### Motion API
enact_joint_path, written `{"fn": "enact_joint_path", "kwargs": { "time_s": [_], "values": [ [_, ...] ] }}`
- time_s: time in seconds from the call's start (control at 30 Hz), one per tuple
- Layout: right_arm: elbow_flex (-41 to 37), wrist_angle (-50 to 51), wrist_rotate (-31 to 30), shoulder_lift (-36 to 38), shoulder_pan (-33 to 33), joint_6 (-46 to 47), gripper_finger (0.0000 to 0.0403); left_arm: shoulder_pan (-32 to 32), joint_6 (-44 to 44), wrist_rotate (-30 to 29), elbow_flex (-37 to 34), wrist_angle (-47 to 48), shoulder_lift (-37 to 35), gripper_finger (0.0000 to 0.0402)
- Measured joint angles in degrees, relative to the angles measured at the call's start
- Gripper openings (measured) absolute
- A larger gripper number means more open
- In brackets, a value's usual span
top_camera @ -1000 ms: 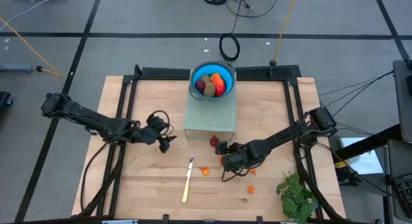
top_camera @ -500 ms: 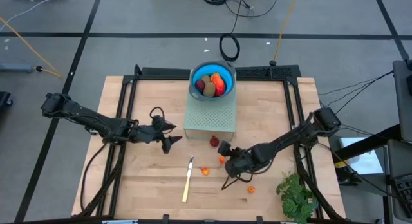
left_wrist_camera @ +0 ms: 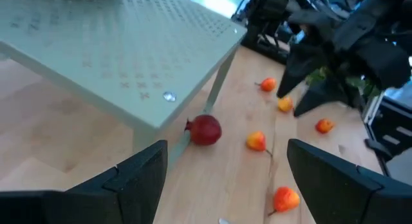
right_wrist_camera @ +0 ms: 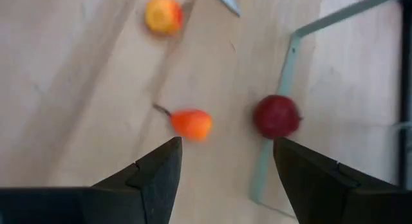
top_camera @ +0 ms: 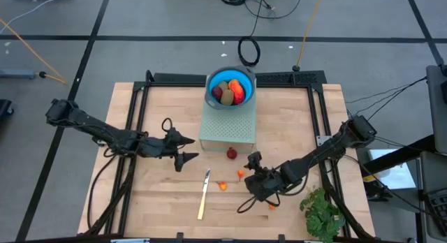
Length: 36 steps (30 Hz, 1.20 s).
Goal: Pick & Place Fruit
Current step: Put the pomegranate into the blue strainer bowl on the shelf
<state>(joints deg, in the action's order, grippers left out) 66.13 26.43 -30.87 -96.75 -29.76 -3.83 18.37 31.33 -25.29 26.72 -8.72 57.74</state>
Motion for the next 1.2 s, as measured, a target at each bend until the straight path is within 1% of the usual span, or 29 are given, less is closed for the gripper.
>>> {"fn": "enact_joint_path", "kwargs": {
  "time_s": [0.1, 0.23, 0.3, 0.53, 0.7, 0.77, 1.0, 1.1, 1.2],
  "values": [
    [-0.01, -4.41, 2.47, 0.04, -0.45, 7.68, 0.0239, 0.83, -0.37, -0.90, 0.00, 0.08, 0.00, 0.0319],
    [0.00, -11.34, 2.42, 0.04, -0.78, 15.61, 0.0239, 1.63, -1.91, -2.24, 0.00, 0.07, 0.00, 0.0319],
    [0.00, -12.97, 2.36, 0.06, -0.76, 18.60, 0.0239, 1.68, -2.78, -2.62, 0.00, 0.09, 0.00, 0.0319],
    [0.00, -12.93, 2.40, 0.06, -0.74, 31.92, 0.0239, 1.68, -3.15, -2.74, 0.00, 0.71, 0.01, 0.0319],
    [0.00, -12.91, 2.48, 0.06, -1.45, 36.72, 0.0239, 1.86, -4.44, -2.78, 0.00, 1.58, 0.00, 0.0319],
    [0.00, -12.93, 2.83, 0.06, -2.01, 40.03, 0.0239, 2.26, -4.98, -2.78, 0.00, 1.58, 0.00, 0.0319],
    [0.00, -12.93, 8.17, 0.19, -4.53, 58.88, 0.0239, 4.10, -7.84, -3.24, 0.00, 1.59, 0.00, 0.0319],
    [0.00, -12.91, 7.91, 0.20, -5.95, 62.69, 0.0227, 4.53, -8.79, -3.31, 0.00, 1.58, 0.00, 0.0319],
    [0.00, -12.91, 6.69, 0.22, -7.02, 63.84, 0.0198, 4.74, -8.79, -3.26, 0.00, 1.56, 0.01, 0.0319]
  ]
}}
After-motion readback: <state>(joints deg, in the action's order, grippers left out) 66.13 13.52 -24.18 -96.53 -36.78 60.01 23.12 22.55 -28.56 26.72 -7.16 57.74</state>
